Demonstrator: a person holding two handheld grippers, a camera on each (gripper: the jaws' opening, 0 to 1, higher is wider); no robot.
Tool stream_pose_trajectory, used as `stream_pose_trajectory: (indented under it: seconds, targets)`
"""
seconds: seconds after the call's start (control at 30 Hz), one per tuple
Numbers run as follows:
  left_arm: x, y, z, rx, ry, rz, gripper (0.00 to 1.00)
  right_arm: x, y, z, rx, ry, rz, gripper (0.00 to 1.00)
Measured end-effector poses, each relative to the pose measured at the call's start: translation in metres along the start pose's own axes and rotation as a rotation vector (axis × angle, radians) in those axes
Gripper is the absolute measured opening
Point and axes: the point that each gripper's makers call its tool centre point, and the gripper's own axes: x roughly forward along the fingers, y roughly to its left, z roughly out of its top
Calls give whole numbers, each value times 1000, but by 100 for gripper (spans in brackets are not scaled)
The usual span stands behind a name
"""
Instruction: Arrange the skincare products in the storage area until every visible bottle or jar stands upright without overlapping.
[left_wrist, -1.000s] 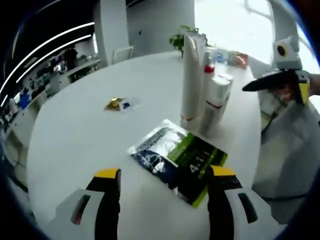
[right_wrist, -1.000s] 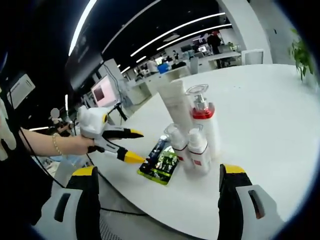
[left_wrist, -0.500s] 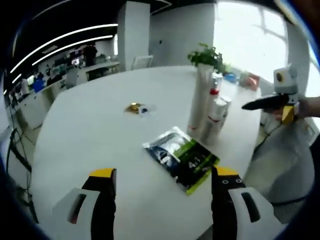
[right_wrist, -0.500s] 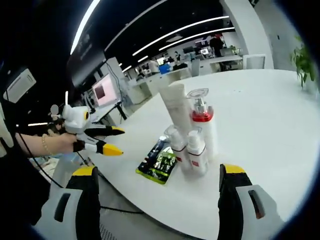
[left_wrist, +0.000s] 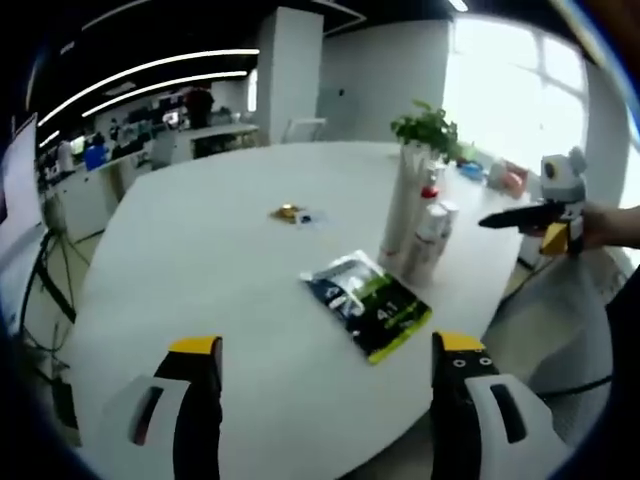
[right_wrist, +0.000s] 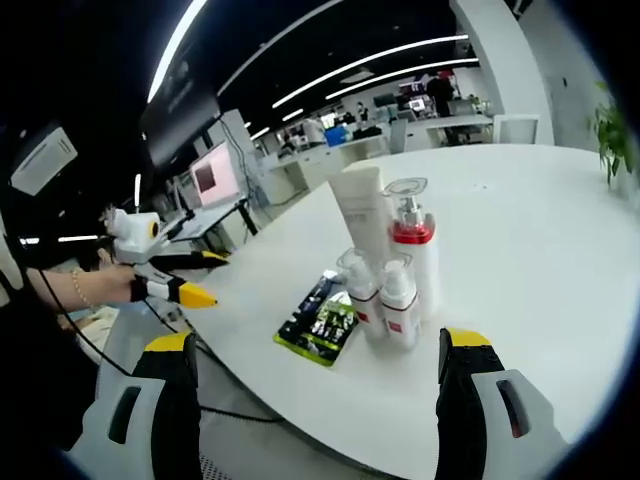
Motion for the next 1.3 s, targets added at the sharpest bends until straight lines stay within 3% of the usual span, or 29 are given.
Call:
stream_pose_trajectory:
  seconds: [0.43,0.83,0.97,1.03,1.17,1.3]
  targets:
    - [-26,5,-12,-65,8,33,91,-4,2,3,-41,-2,2,100]
    - [-44,-5,-21,-90,14,34,99,-20,0,7,-47,-30,-15,100]
    - [-44,-9,-22,-96,7,32,99,-20,-1,9,-40,-48,-27,100]
    - [-42,-7,-30,-101,36,40,99,-20,-3,7,-43,-46,-32,100]
    - [-45,-2,-27,-124,14,45,99,-19,-3,5,-61,-48,-27,100]
    - [-44,-3,-30,-111,32,50,99,-19,-2,5,-57,-49,-26,100]
